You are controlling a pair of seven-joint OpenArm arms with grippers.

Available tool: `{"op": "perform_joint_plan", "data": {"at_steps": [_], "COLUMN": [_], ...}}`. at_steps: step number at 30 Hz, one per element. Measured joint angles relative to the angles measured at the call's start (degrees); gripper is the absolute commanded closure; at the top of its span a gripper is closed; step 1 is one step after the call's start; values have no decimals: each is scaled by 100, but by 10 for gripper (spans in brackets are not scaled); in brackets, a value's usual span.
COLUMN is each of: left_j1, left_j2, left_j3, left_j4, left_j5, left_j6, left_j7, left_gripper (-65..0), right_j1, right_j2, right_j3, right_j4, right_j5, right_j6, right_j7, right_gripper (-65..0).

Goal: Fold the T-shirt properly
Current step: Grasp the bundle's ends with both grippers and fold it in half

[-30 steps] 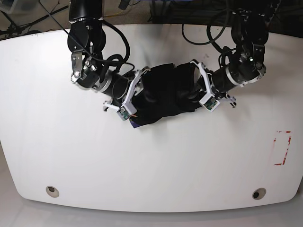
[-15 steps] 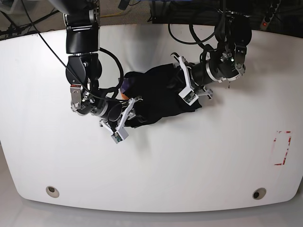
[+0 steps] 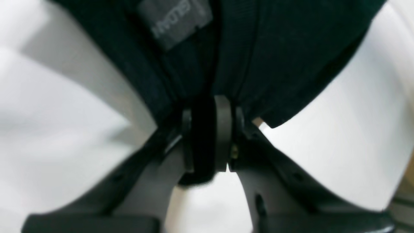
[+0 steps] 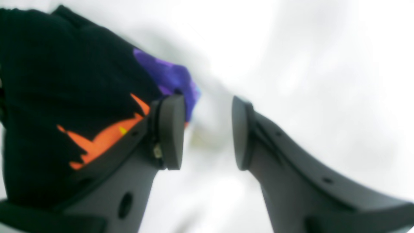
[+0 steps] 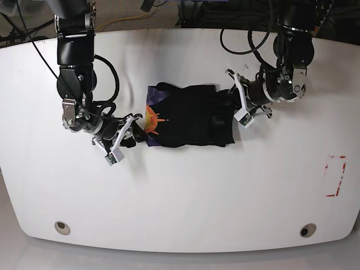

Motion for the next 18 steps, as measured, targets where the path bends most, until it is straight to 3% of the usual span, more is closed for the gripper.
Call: {"op": "perform_joint_plan", "data": {"at_steps": [6,11,18], "left_j1": [90,197,260], "left_j2": [-186,-168,343], "left_j3": [-44,2,240], "left_j4": [927,1268,1209], "left_j5": [-2,11,109], "left_j6": [13,11,11], "left_j7": [-13,-4,39], "left_gripper": [-68,-68,-68], "right_j1": [-74,-28,142], "right_j2": [7,-175,-767], "right_j3": [2,-258,-688], "right_j4": [1040,1263,986], "right_j5": [9,-72,-1751], "right_j6": [-37,-33,48], "right_j7": [-529,-492,-367], "right_gripper": [-220,-222,-222]}}
